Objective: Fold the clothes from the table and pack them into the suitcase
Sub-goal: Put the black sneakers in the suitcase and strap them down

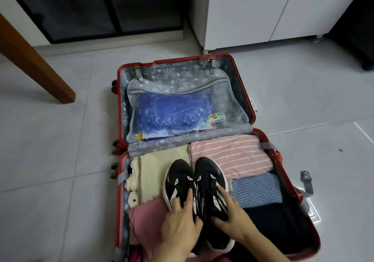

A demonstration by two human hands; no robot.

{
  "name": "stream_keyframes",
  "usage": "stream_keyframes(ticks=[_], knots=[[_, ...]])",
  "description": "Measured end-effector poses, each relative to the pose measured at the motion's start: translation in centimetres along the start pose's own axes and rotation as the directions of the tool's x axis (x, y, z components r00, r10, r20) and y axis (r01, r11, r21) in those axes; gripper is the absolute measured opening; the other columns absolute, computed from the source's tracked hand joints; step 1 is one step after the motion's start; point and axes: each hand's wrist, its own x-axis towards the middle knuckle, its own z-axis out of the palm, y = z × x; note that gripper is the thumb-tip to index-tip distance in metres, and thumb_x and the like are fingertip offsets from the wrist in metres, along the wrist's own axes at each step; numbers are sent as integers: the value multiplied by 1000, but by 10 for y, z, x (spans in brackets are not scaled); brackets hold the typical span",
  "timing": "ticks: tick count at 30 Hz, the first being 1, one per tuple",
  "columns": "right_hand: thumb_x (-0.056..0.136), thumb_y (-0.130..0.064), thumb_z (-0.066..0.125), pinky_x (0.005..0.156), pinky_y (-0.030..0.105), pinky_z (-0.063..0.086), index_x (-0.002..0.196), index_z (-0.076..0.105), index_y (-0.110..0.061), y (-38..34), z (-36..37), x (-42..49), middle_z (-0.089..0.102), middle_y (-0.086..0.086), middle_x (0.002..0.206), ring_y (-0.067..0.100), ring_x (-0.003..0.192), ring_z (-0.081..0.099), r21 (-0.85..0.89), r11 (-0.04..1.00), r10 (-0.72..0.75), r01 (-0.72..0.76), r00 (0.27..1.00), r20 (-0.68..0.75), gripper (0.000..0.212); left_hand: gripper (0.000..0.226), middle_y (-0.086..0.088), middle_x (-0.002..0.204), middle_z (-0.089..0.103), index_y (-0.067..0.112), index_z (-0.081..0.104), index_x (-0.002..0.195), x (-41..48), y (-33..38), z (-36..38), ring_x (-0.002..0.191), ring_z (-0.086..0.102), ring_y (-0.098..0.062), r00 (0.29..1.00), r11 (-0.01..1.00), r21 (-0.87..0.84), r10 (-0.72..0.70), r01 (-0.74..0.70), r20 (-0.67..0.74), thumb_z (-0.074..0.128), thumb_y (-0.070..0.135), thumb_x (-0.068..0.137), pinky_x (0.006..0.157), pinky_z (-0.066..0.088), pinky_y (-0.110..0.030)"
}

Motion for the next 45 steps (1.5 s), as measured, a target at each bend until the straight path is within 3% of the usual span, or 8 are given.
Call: stream_keyframes(ticks=[6,12,15,19,24,29,38,45], knots=[[75,-45,35,88,34,47,130,-19,-62,9,3,6,58,7,122,23,108,57,-214,977,8,8,997,70,79,96,-3,156,-21,46,-12,146,15,-17,5,142,7,-43,999,993,-120,11,-6,46,56,56,78,113,27,-41],[95,-47,38,101,35,39,148,-16,-34,-2,38,27,2,26,150,36,133,37,-247,958,154,-148,988,3,76,97,-17,157,-18,41,-15,146,40,-21,19,139,-19,-48,983,992,-127,20,4,184,57,41,81,118,-2,-49],[96,-30,40,101,33,41,136,-33,-27,7,49,40,-4,28,150,35,132,37,-296,938,183,-183,983,-28,82,94,-20,156,-17,39,-13,148,53,-23,25,136,-25,-49,972,995,-101,20,3,233,56,37,83,115,-12,-54],[95,-22,37,96,35,42,148,-19,-27,11,52,48,-2,28,149,36,127,41,-353,910,219,-217,975,-35,77,95,-24,155,-17,39,-13,148,65,-26,37,130,-31,-55,968,996,-91,20,2,248,56,40,82,111,-15,-59],[92,-37,26,93,40,46,148,-14,-35,7,47,46,10,24,149,38,122,43,-404,898,194,-171,981,17,69,96,-29,154,-8,31,-9,151,59,-25,21,140,-26,-38,963,992,-101,94,-70,253,58,43,82,110,-18,-59],[94,-41,47,96,34,40,151,1,-29,-15,9,40,36,23,139,37,119,50,-396,905,213,-154,971,109,75,109,-10,160,9,30,-12,150,62,-68,-27,146,12,-19,933,927,-349,241,-139,268,65,55,78,119,18,-39],[87,-27,56,80,25,40,117,61,-16,-100,-21,56,60,9,119,26,111,56,-347,937,-48,32,998,-37,33,59,-8,132,54,14,52,127,119,-161,-140,120,50,-24,960,982,-42,187,-182,207,67,44,78,99,42,-32],[90,-31,53,102,35,40,134,52,-22,-123,18,75,51,4,135,22,124,47,-344,920,-166,187,982,88,44,91,-18,137,42,5,14,146,121,-188,-114,126,45,-32,996,995,-98,-22,31,92,70,26,78,100,41,-31]])
